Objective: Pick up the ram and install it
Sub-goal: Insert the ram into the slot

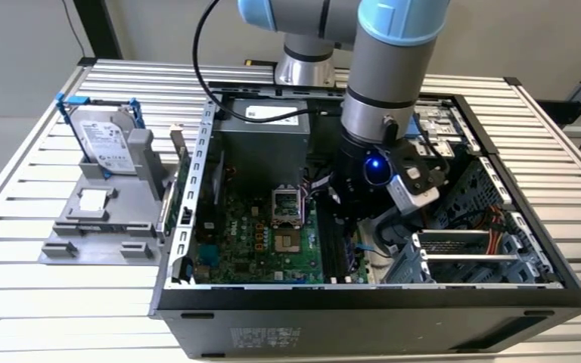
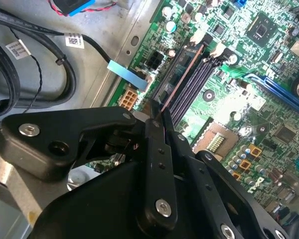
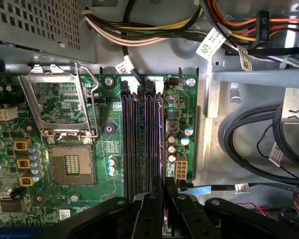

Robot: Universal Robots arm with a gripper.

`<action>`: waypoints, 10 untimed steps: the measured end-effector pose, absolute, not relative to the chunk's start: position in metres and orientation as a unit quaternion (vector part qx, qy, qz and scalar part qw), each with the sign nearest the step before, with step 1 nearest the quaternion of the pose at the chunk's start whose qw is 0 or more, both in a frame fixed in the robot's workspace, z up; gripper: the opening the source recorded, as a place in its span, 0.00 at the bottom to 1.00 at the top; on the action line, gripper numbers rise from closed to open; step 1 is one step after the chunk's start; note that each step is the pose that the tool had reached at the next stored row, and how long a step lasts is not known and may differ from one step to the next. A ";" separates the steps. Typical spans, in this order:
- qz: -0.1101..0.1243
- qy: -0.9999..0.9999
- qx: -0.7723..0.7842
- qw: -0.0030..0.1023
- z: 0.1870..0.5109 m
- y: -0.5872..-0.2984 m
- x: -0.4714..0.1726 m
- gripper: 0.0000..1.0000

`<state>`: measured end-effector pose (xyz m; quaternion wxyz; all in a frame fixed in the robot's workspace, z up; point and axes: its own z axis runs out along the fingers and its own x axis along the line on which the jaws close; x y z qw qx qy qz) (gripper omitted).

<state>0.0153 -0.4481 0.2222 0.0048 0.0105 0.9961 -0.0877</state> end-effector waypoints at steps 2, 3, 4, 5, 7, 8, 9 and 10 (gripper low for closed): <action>-0.088 0.996 0.010 0.005 0.223 -0.449 0.015 0.00; -0.088 0.996 0.011 0.005 0.224 -0.449 0.015 0.00; -0.088 0.996 0.011 0.005 0.224 -0.449 0.015 0.00; -0.088 0.996 0.011 0.005 0.224 -0.449 0.015 0.00; -0.088 0.996 0.010 0.005 0.224 -0.449 0.014 0.00; -0.088 0.996 0.010 0.005 0.223 -0.449 0.014 0.00; -0.088 0.996 0.011 0.005 0.223 -0.449 0.014 0.00; -0.088 0.996 0.010 0.005 0.223 -0.449 0.014 0.00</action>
